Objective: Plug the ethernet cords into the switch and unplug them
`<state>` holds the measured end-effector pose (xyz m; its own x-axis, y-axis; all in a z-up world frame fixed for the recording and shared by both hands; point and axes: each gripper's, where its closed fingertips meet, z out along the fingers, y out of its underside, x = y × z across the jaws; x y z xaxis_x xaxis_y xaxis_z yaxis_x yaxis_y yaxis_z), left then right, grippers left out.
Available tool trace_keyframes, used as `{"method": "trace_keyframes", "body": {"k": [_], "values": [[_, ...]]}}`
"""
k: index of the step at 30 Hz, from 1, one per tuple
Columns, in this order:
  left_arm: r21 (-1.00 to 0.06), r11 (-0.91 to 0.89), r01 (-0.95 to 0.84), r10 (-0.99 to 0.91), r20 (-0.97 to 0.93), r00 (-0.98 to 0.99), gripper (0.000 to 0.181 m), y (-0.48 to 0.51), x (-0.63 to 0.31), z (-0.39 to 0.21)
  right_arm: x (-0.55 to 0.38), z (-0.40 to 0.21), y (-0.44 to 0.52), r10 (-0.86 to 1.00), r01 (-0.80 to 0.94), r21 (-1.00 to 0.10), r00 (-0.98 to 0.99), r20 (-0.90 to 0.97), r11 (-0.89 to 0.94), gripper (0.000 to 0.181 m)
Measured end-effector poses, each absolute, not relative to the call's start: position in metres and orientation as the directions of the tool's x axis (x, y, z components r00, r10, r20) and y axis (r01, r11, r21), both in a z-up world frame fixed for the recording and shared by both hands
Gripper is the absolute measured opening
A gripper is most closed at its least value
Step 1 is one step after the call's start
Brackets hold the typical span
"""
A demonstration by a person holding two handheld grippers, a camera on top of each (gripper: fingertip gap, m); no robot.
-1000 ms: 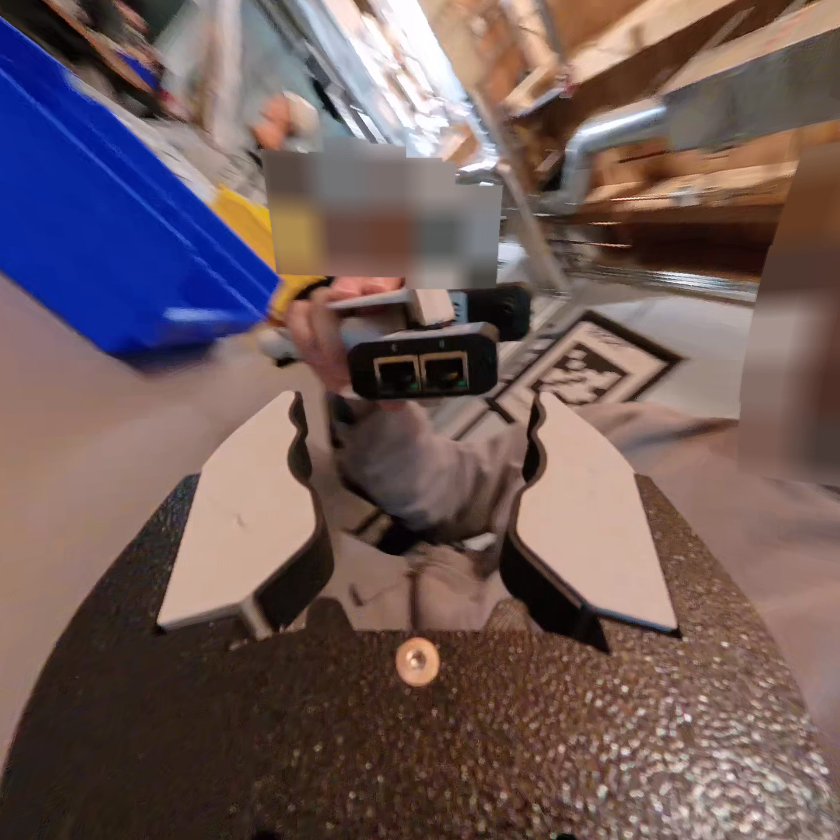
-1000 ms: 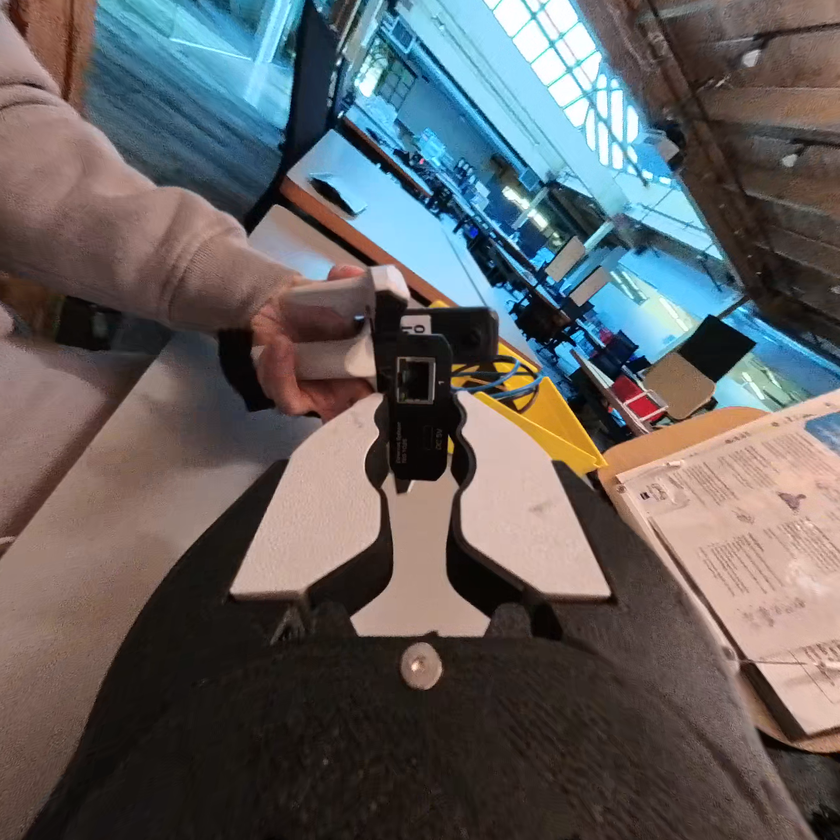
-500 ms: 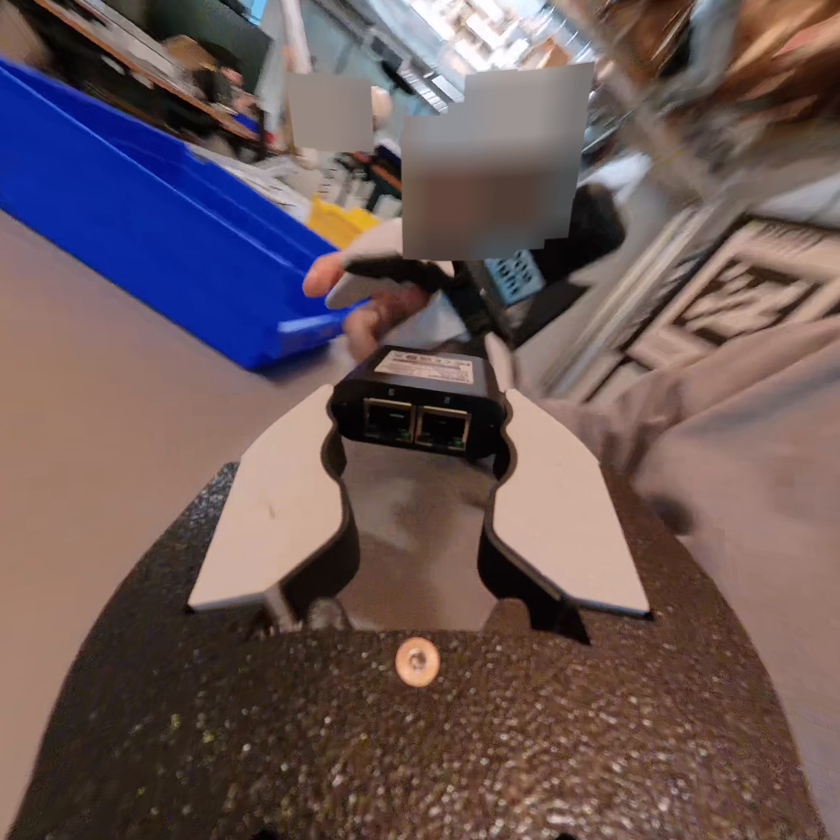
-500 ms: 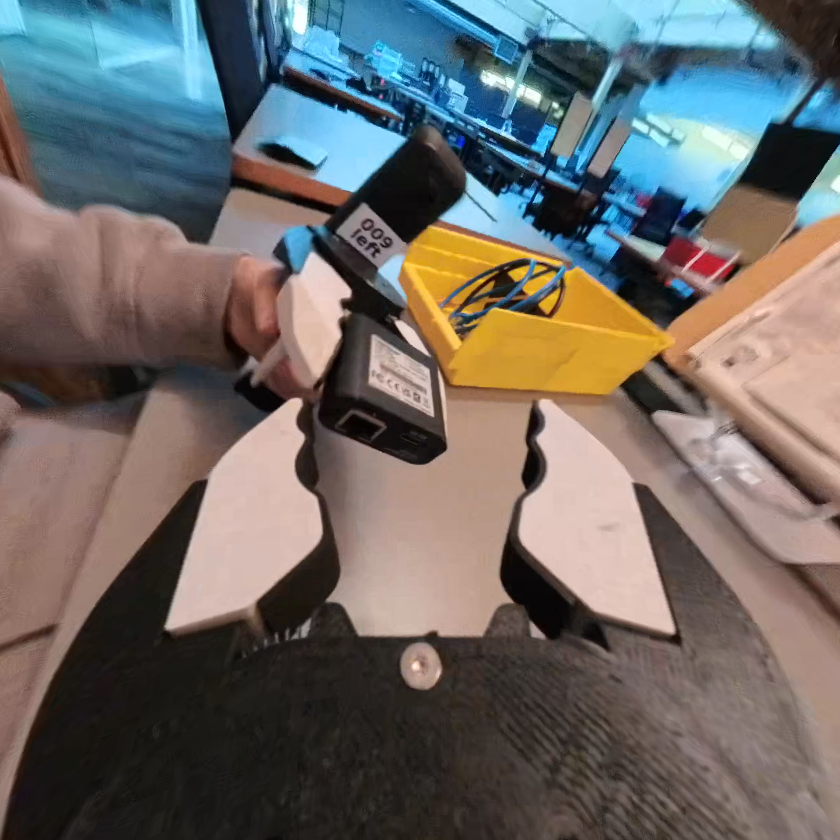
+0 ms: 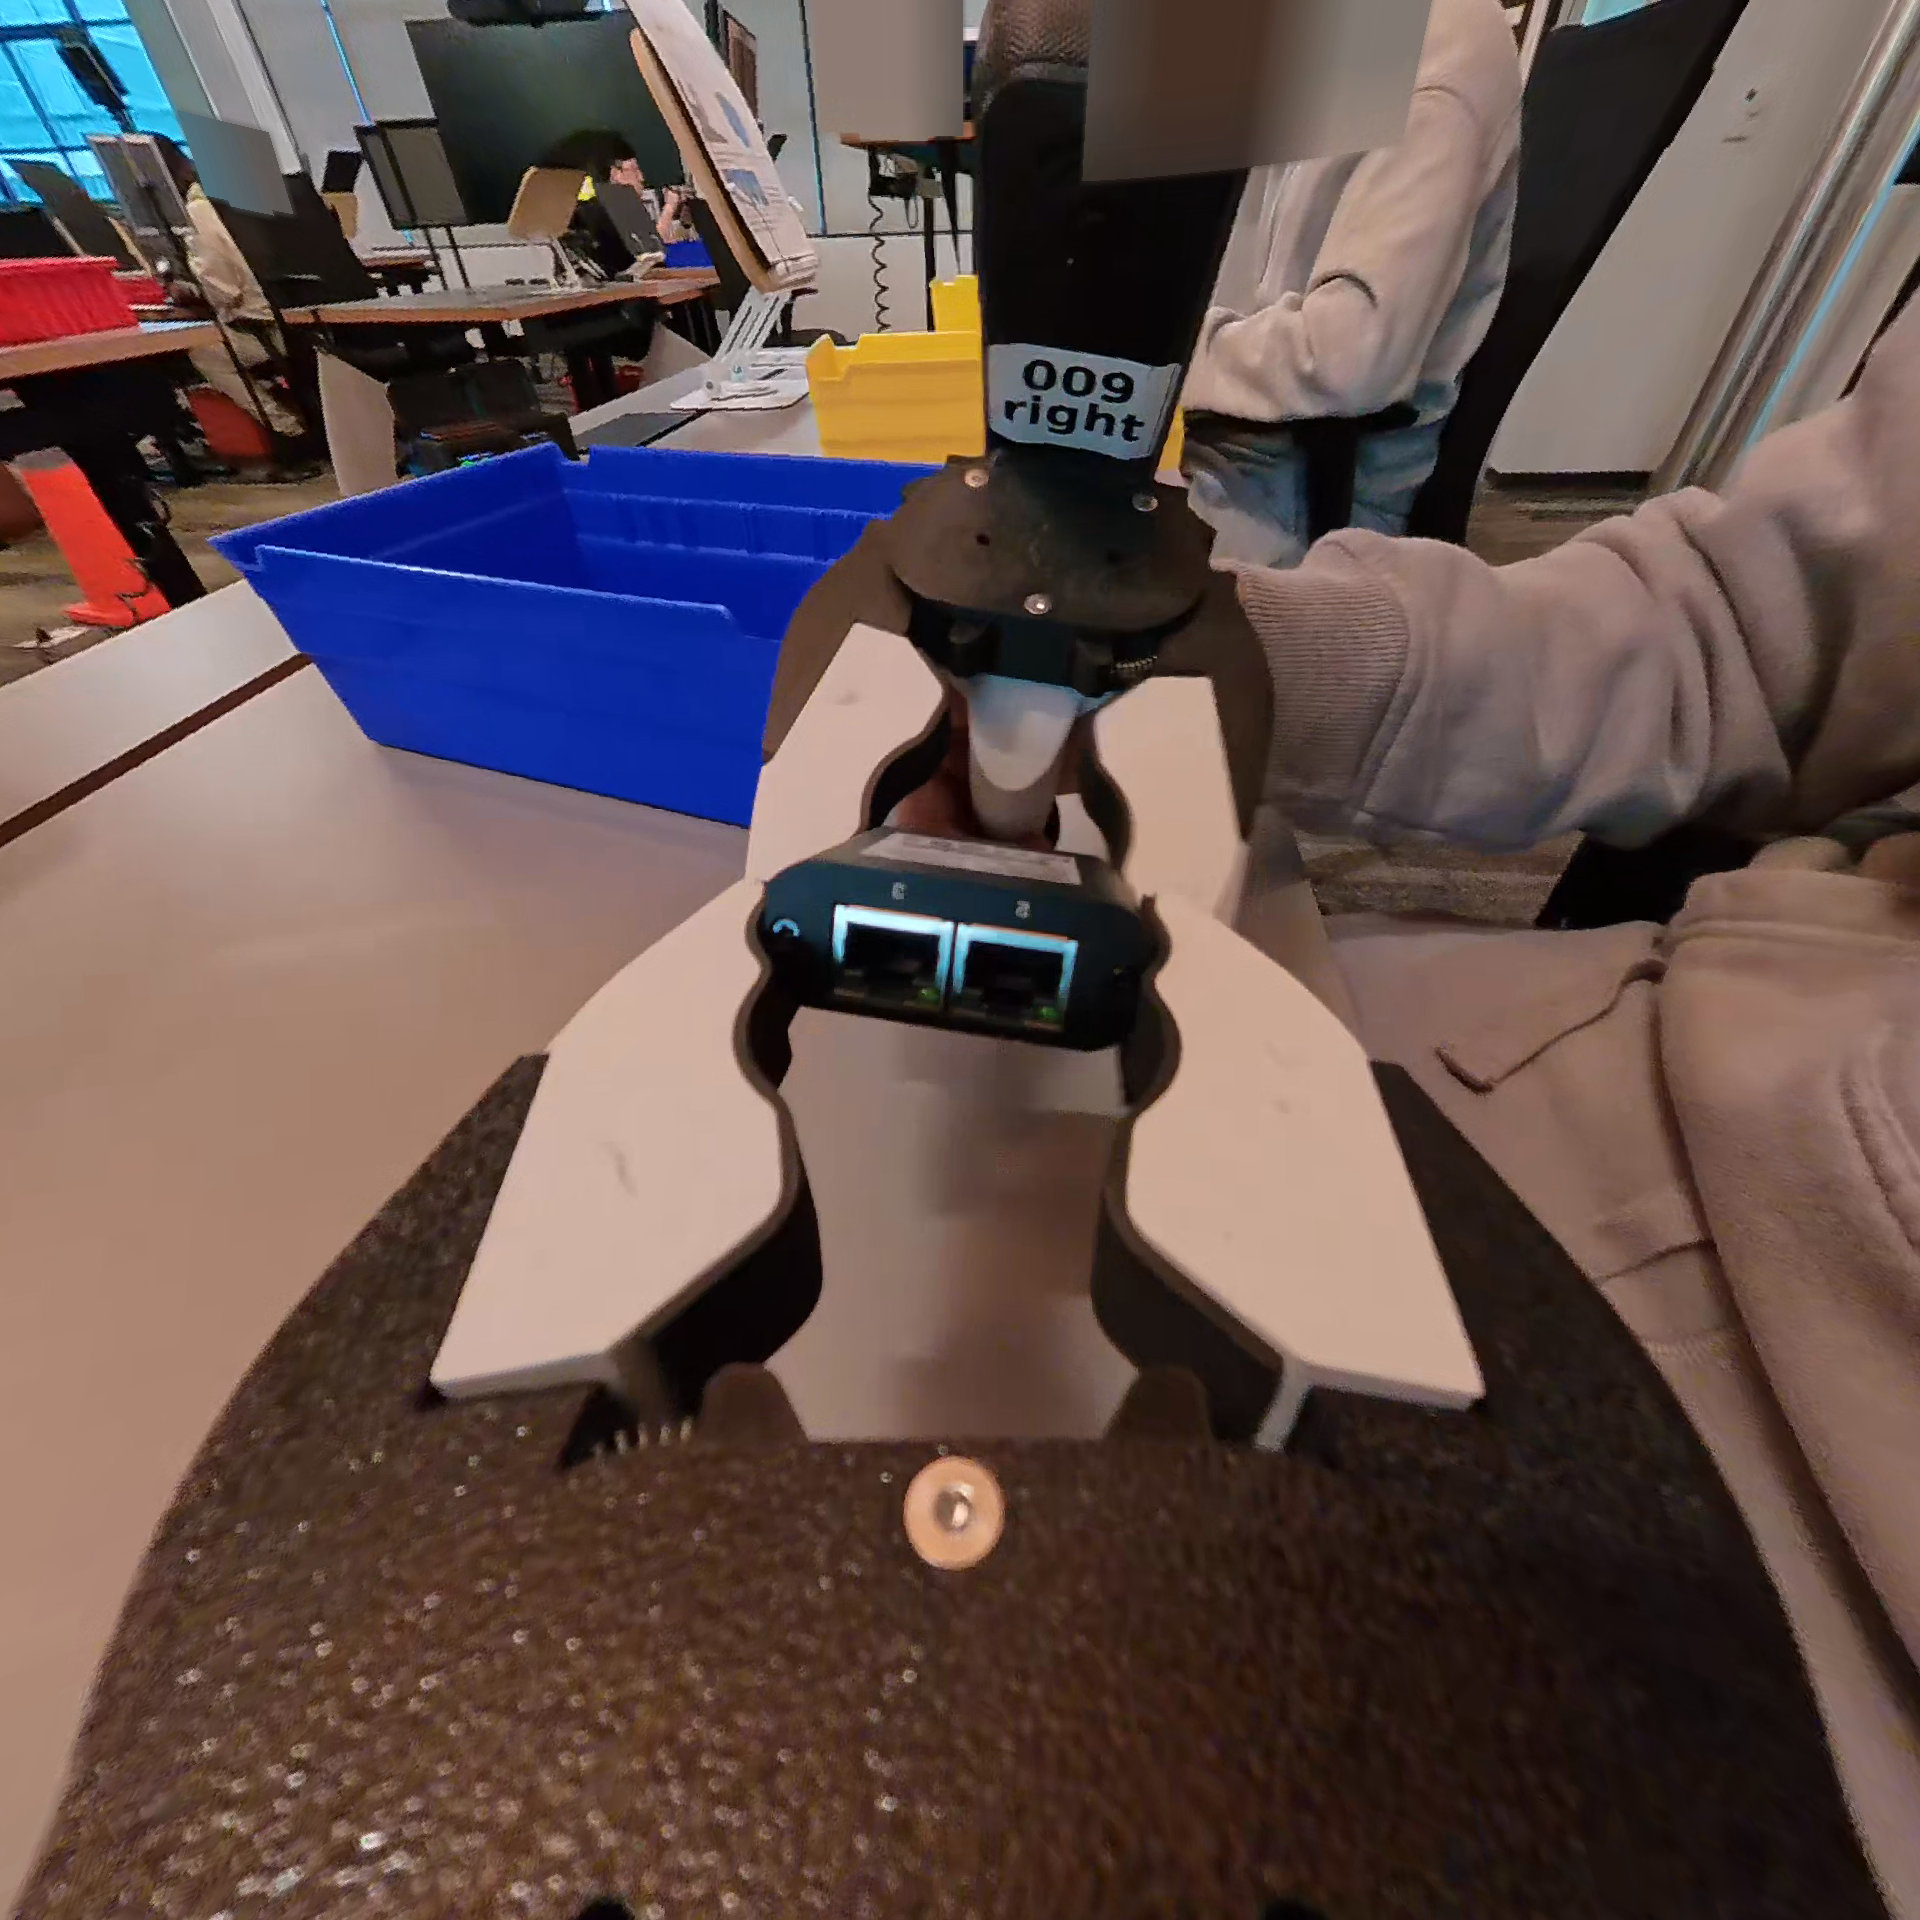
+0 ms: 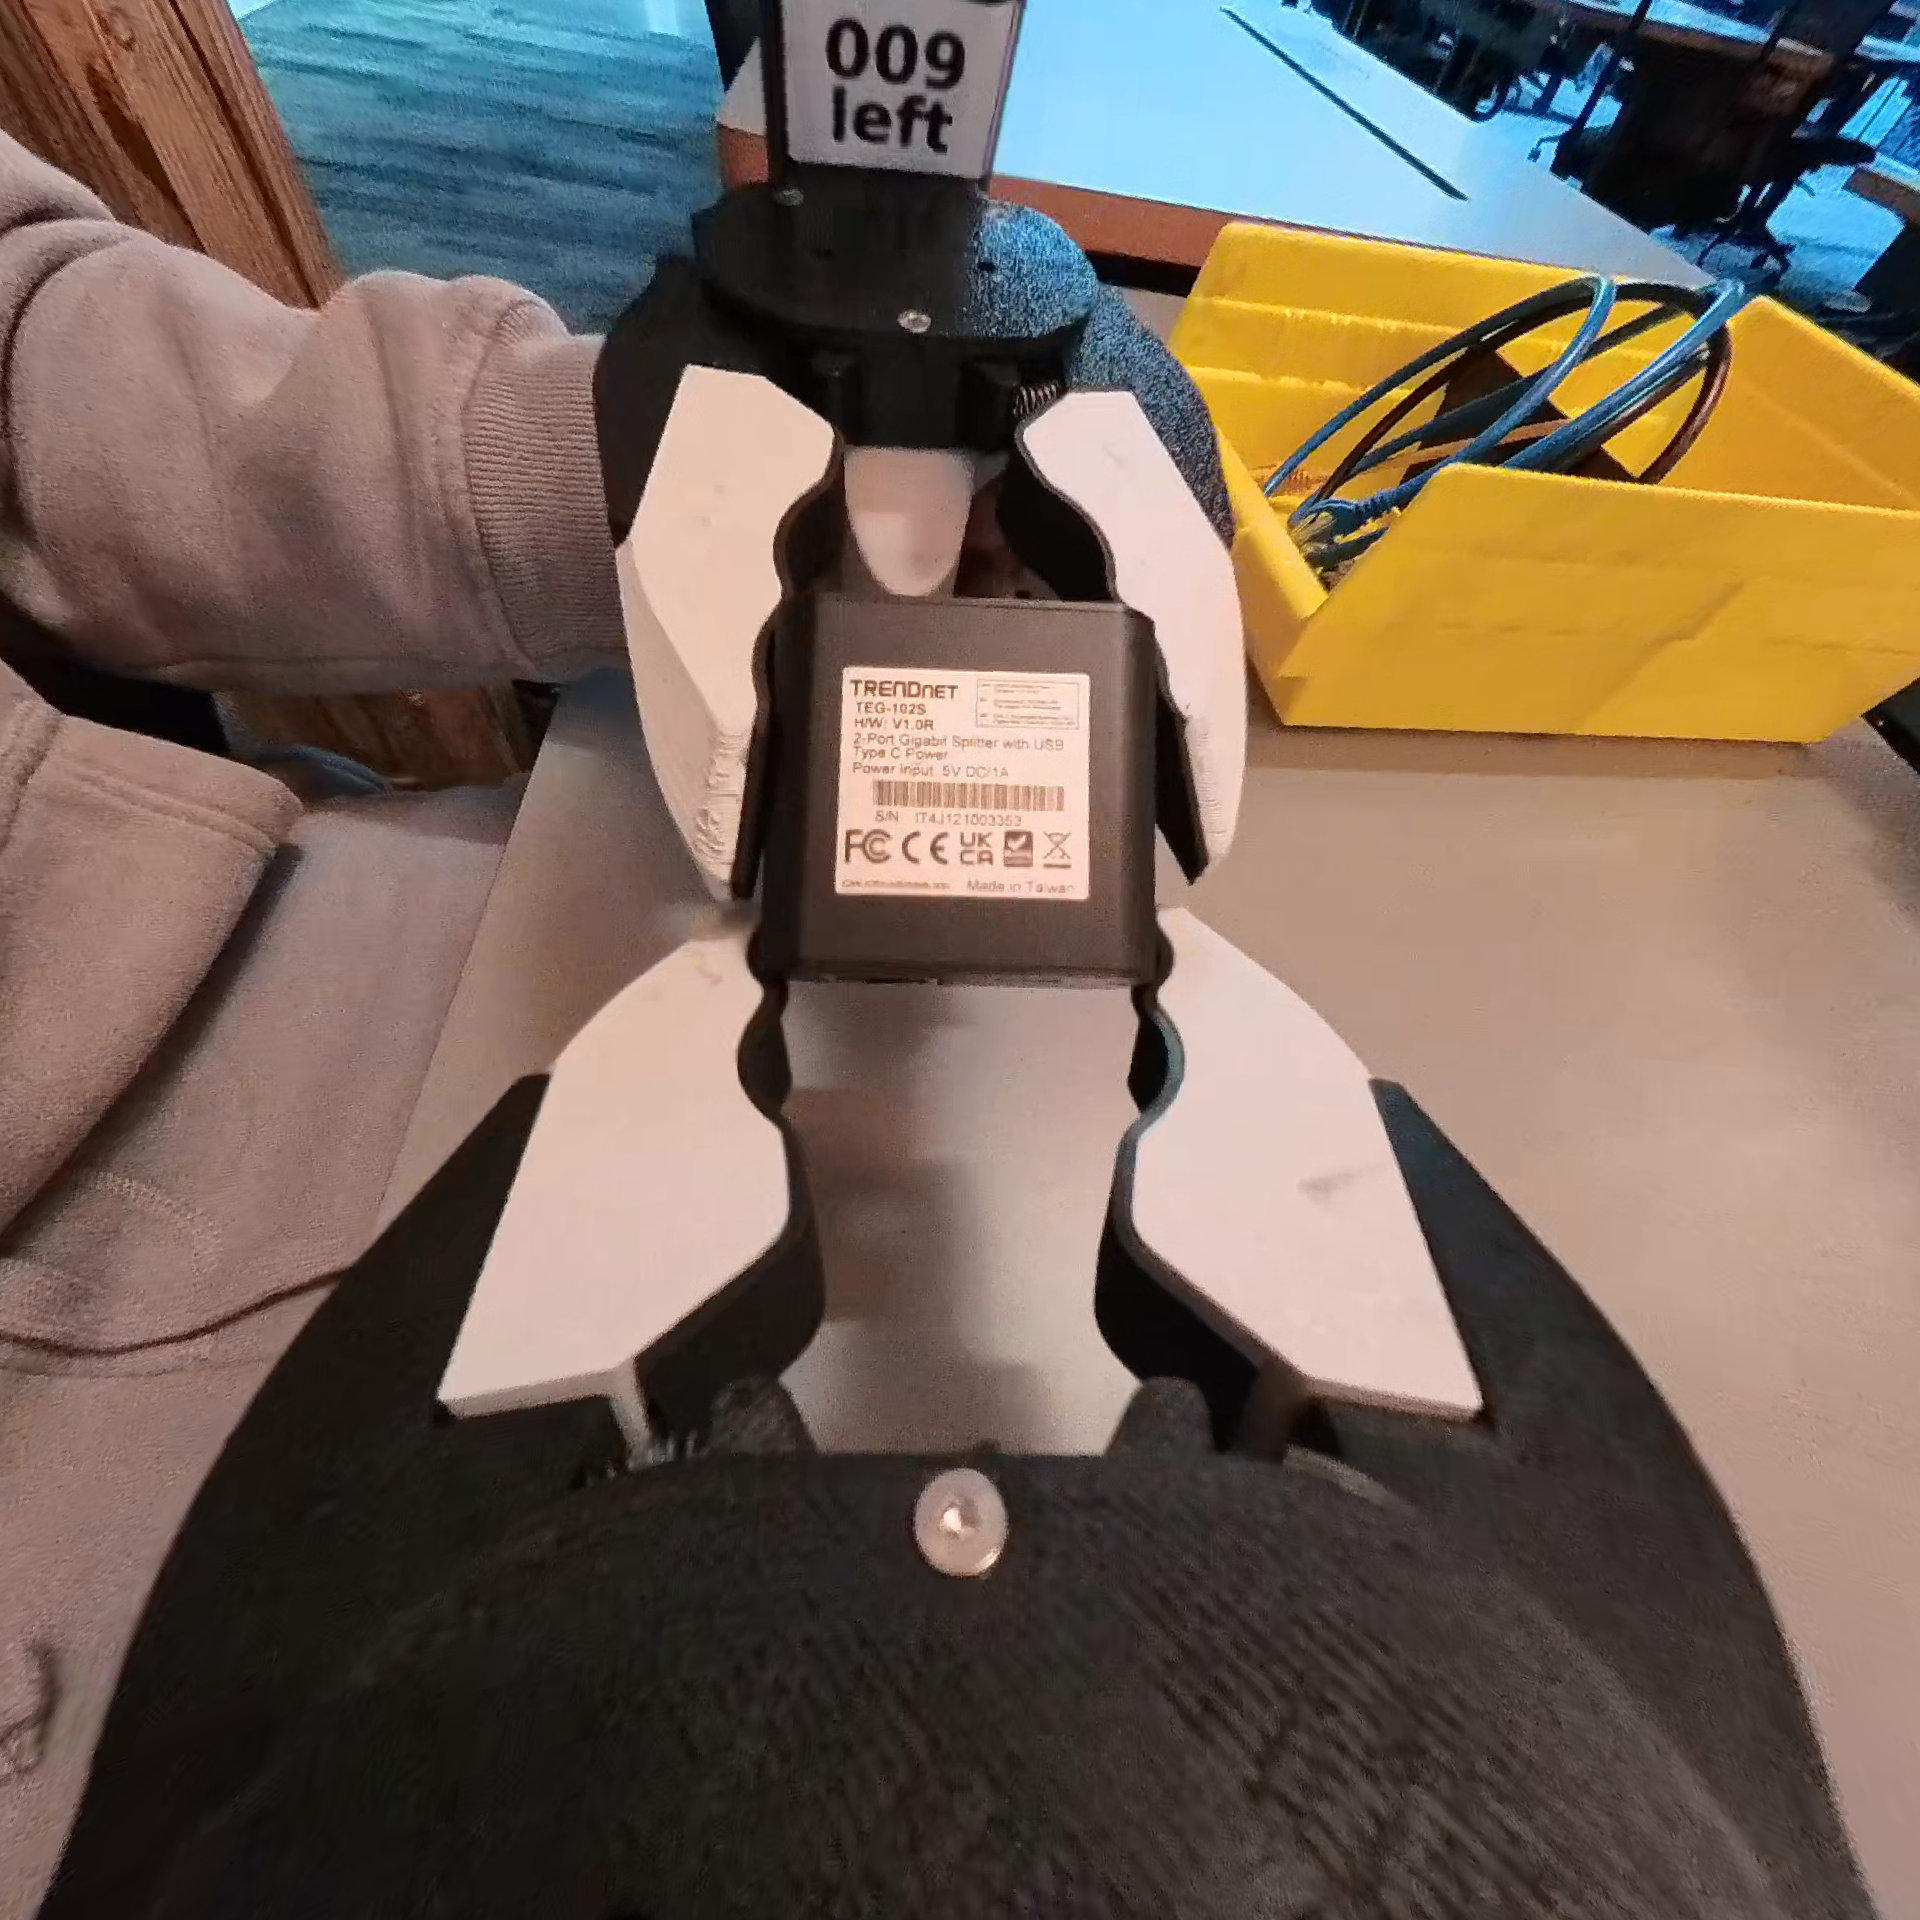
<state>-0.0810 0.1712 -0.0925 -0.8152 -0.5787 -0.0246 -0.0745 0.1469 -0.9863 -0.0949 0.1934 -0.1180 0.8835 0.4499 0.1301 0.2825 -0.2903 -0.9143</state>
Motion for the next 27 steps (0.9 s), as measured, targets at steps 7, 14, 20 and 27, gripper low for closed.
{"method": "trace_keyframes", "body": {"k": [7, 14, 20, 27], "values": [[-0.979, 0.191, -0.068, -0.587, -0.059, -0.807, 0.063, 0.171, -0.079, -0.098, -0.090, -0.121, 0.190, 0.452, 0.328, -0.898, 0.875, 0.172, -0.294, 0.061], [-0.964, 0.253, -0.083, -0.606, -0.091, -0.791, 0.063, 0.170, -0.076, -0.103, -0.087, -0.130, 0.188, 0.453, 0.359, -0.874, 0.871, 0.188, -0.327, 0.076], [-0.957, 0.276, -0.088, -0.602, -0.101, -0.792, 0.063, 0.168, -0.076, -0.108, -0.087, -0.132, 0.191, 0.451, 0.371, -0.869, 0.869, 0.202, -0.327, 0.062], [-0.965, 0.260, -0.029, -0.609, -0.141, -0.781, 0.062, 0.164, -0.074, -0.100, -0.087, -0.130, 0.194, 0.443, 0.352, -0.884, 0.875, 0.195, -0.307, 0.065]]}}
